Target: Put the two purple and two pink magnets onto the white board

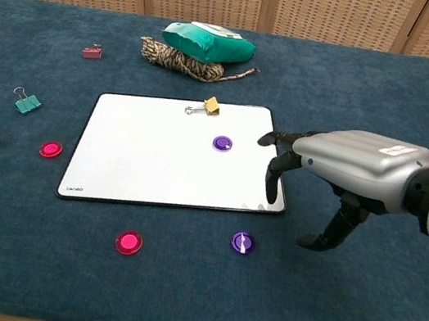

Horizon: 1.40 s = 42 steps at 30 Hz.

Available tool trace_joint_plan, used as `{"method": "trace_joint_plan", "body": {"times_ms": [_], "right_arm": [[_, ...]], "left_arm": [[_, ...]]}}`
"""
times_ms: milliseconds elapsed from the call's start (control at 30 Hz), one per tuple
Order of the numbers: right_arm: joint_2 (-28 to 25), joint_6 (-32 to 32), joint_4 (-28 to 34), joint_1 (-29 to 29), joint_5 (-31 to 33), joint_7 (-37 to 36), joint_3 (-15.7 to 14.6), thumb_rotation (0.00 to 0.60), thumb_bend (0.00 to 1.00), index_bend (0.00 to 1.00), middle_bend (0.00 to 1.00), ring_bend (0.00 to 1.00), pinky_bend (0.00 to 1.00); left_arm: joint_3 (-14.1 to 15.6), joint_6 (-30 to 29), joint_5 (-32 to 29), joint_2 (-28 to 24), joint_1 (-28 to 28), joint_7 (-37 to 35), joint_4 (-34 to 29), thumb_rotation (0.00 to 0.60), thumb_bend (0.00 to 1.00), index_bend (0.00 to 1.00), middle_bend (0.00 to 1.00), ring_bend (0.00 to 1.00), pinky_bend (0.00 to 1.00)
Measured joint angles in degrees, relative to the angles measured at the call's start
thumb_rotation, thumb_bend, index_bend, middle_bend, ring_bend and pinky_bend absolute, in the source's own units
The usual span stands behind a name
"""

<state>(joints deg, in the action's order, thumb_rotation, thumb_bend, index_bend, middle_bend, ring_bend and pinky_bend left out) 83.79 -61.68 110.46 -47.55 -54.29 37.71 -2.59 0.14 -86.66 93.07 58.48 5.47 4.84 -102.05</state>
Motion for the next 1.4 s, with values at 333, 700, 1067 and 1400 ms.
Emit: {"method": "trace_joint_plan", "body": {"times_ms": [333, 700, 1067, 1400], "right_arm": [[5.0, -3.0, -0.3, 0.3, 8.6, 3.5, 2.9, 0.6, 0.28, 0.4, 0.0, 0.0, 0.0], [8.7, -6.6, 0.3, 0.4, 15.1, 7.2, 4.6, 0.6, 0.28, 0.4, 0.0, 0.0, 0.0], [11.6, -5.7, -1.2, 0.4, 16.0, 6.5, 5.3, 0.6, 0.28, 0.41, 0.0, 0.0, 0.0], [12.9, -5.2, -3.5, 0.5, 16.4, 6.1, 5.8, 0.6, 0.28, 0.41, 0.0, 0.0, 0.0]], "left_arm": [[0.2, 0.0, 0.5, -0.3, 0.0, -0.6, 0.0, 0.6, 0.0, 0.0, 0.0, 0.0, 0.0], [0.4, -0.6, 1.2, -0.6, -0.2, -1.1, -0.1, 0.6, 0.0, 0.0, 0.0, 0.0, 0.0], [0.5, -1.0, 1.6, -0.7, -0.5, -1.1, -0.3, 0.6, 0.0, 0.0, 0.0, 0.0, 0.0], [0.4, -0.9, 1.3, -0.9, -0.4, -1.5, -0.2, 0.6, 0.0, 0.0, 0.0, 0.0, 0.0]]}}
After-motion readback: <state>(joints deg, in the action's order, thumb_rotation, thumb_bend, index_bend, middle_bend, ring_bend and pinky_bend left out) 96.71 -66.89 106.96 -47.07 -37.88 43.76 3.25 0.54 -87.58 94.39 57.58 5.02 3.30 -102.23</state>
